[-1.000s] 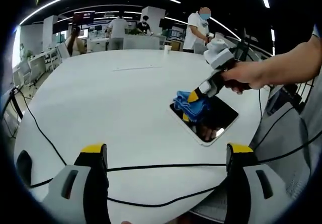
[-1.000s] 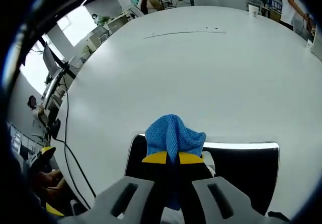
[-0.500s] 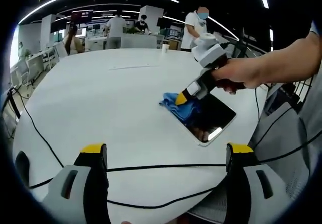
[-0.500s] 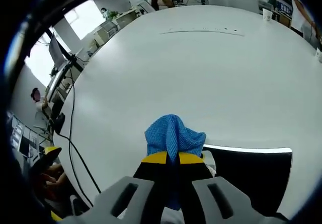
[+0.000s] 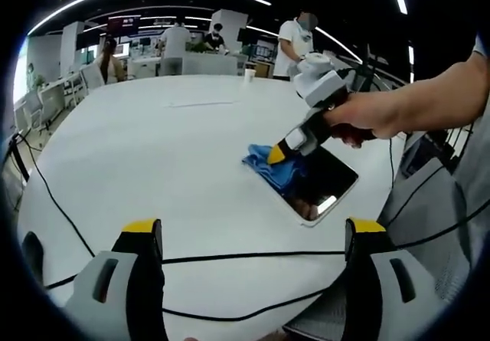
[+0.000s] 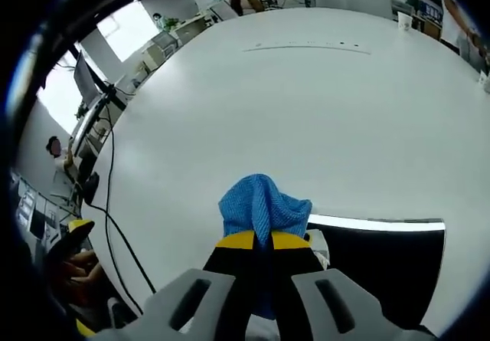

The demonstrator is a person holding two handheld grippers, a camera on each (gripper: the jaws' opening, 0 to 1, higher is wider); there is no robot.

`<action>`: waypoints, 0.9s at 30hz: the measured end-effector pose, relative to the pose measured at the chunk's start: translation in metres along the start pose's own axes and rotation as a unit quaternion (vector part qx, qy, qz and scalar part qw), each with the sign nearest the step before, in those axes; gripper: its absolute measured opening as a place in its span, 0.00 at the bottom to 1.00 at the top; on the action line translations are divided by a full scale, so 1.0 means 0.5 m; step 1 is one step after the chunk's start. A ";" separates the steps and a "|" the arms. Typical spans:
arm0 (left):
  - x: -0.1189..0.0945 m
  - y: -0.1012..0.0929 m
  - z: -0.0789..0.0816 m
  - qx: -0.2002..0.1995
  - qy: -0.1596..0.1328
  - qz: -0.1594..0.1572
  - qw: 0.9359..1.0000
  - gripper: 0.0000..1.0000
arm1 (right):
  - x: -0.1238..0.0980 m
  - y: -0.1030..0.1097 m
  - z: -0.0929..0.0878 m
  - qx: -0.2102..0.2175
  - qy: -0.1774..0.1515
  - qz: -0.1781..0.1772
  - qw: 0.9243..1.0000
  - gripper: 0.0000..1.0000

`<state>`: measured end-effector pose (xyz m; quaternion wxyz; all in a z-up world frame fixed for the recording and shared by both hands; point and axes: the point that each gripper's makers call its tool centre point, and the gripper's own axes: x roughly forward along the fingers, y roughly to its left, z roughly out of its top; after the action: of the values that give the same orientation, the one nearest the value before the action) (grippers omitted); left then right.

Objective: Wipe the mirror surface with the cleaning cloth until all visible marks leave the cleaned area.

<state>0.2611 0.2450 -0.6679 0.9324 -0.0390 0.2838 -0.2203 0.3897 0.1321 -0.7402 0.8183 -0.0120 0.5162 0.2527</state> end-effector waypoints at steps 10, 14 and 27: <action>0.007 -0.011 0.005 0.002 -0.004 -0.002 1.000 0.99 | -0.017 0.011 -0.030 -0.008 -0.001 0.007 1.000 0.00; 0.009 -0.017 0.004 0.004 -0.002 -0.002 1.000 0.99 | -0.025 0.014 -0.042 -0.006 0.002 0.012 1.000 0.00; 0.005 -0.030 0.004 0.015 0.001 -0.005 1.000 0.99 | -0.034 0.023 -0.061 -0.004 0.007 0.024 1.000 0.00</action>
<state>0.2582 0.2301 -0.6644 0.9315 -0.0261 0.2812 -0.2294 0.3534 0.1269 -0.7371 0.8082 -0.0045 0.5209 0.2746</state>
